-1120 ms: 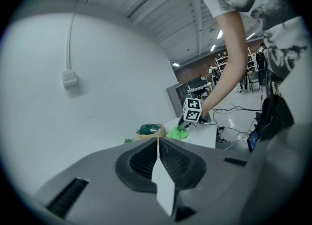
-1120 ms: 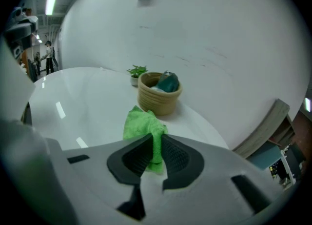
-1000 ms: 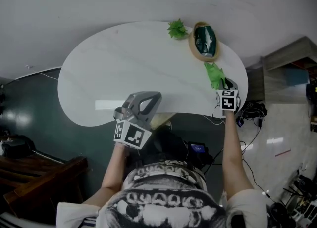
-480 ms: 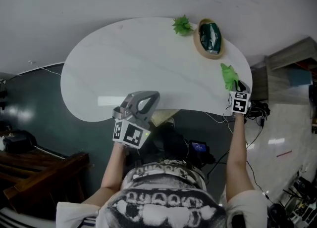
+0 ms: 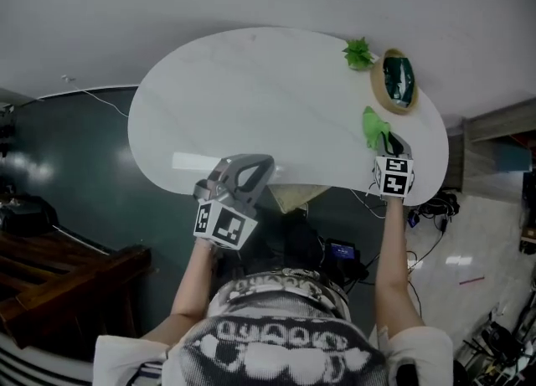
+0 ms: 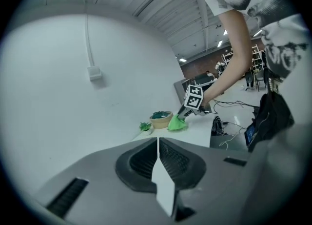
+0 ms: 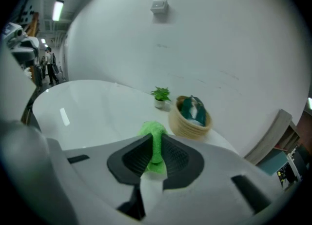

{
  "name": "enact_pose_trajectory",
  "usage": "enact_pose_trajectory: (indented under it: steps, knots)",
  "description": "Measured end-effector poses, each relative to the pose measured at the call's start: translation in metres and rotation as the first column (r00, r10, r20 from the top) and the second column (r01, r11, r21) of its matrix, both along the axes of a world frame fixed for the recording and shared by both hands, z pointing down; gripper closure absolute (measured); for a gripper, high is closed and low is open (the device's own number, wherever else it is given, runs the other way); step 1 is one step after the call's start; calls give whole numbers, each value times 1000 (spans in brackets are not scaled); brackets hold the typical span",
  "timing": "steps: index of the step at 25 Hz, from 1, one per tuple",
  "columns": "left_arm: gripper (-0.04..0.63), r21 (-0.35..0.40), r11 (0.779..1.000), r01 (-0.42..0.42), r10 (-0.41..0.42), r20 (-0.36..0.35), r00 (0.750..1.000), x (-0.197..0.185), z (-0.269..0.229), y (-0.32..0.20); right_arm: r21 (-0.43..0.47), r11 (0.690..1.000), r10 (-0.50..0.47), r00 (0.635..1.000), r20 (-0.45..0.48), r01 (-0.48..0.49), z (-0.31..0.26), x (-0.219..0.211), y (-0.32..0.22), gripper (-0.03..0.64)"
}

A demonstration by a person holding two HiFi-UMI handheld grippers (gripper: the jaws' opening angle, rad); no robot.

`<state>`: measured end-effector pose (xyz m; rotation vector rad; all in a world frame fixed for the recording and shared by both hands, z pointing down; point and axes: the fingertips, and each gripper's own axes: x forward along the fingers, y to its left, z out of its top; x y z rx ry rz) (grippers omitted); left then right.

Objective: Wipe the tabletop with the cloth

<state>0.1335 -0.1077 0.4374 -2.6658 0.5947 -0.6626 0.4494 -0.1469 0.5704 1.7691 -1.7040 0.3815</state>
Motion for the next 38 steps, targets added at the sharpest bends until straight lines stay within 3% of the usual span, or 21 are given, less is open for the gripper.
enact_pose_trajectory:
  steps: [5,10,17,22,26,29,38]
  knots:
    - [584,6,998,59,-59,2,998,-83,-1,-14,25,985,-170,985,41,169,-5,-143,-43,561]
    - [583,17,987,157,-157,21,987,-175,4,-25,46,933,-359,930,78,356,-5,-297,-84,561]
    - [584,12,940,341,-341,57,938,-301,11,-25,105,819,-574,803,158,565,-10,-502,-110,561]
    - [584,2,890,455,-454,70,888,-366,17,-16,111,729,-682,704,200,675,-5,-608,-96,561]
    - [584,-12,860,511,-509,67,858,-394,23,-8,90,675,-730,645,226,732,7,-655,-73,561]
    - [583,-17,859,511,-508,75,858,-400,29,-7,47,660,-738,635,230,750,23,-665,-59,561]
    - [583,-20,927,374,-372,65,926,-349,32,-22,-33,755,-630,739,237,654,54,-597,-52,563]
